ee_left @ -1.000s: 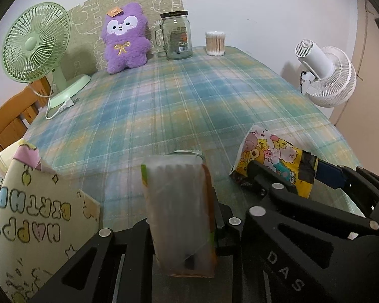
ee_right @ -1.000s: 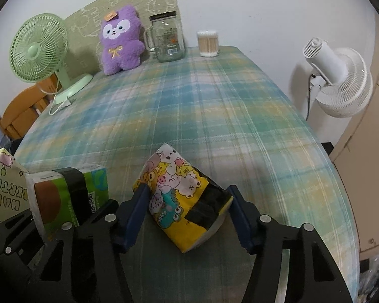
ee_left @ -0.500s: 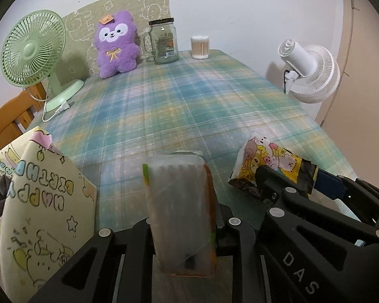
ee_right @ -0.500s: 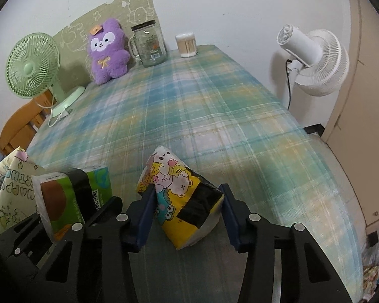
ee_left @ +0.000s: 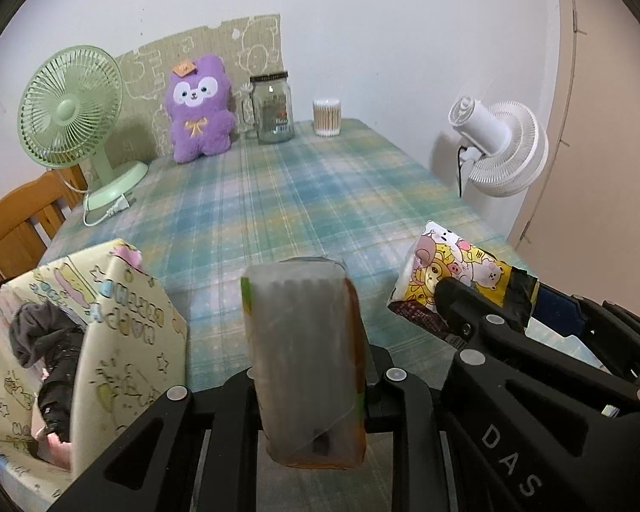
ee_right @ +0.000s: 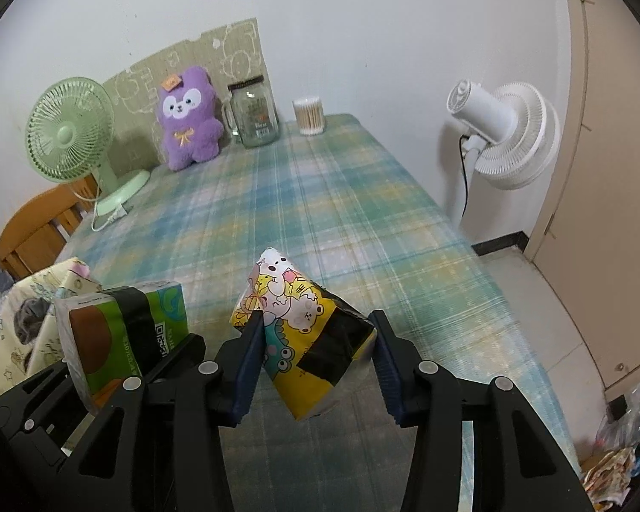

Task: Organize soft objects
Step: 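Carry both tissue packs in both tools over the yellow box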

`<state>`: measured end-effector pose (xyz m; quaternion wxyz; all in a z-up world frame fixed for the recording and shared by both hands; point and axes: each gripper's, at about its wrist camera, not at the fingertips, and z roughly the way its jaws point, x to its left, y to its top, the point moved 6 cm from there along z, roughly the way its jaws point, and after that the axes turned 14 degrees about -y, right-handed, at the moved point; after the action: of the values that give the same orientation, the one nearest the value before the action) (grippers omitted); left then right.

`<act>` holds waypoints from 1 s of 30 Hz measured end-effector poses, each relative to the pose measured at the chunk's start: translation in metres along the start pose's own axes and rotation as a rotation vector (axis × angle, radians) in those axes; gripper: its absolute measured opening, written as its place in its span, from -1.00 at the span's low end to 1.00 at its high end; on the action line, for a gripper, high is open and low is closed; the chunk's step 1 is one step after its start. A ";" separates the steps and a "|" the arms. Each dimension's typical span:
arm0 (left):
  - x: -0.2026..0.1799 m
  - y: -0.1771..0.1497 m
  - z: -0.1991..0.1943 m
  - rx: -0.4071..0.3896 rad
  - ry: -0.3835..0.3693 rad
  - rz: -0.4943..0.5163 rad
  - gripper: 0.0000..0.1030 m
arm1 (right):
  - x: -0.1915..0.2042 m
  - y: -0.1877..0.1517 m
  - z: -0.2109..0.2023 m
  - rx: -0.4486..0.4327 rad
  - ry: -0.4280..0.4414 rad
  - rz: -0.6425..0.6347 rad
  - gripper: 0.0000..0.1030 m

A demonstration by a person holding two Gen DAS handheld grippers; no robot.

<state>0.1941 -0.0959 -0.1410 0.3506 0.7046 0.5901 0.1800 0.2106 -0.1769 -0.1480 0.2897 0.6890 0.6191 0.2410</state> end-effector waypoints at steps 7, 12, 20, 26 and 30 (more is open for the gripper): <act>-0.007 0.007 -0.024 -0.044 -0.009 0.019 -0.64 | -0.003 0.006 -0.029 -0.045 -0.008 0.013 -0.02; -0.010 0.013 -0.042 -0.076 -0.010 0.027 -0.64 | -0.005 0.011 -0.050 -0.076 -0.009 0.016 -0.02; -0.014 0.021 -0.071 -0.126 -0.007 0.039 -0.64 | -0.003 0.019 -0.082 -0.132 -0.007 0.012 -0.02; -0.013 0.027 -0.089 -0.162 -0.006 0.055 -0.64 | -0.002 0.023 -0.101 -0.163 -0.001 0.020 -0.02; -0.011 0.031 -0.097 -0.179 -0.009 0.058 -0.64 | 0.000 0.026 -0.110 -0.181 -0.002 0.018 -0.02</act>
<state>0.1487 -0.0812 -0.0505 0.4094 0.6879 0.5495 0.2391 0.1537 -0.1674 -0.0511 0.3492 0.6660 0.5881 0.2977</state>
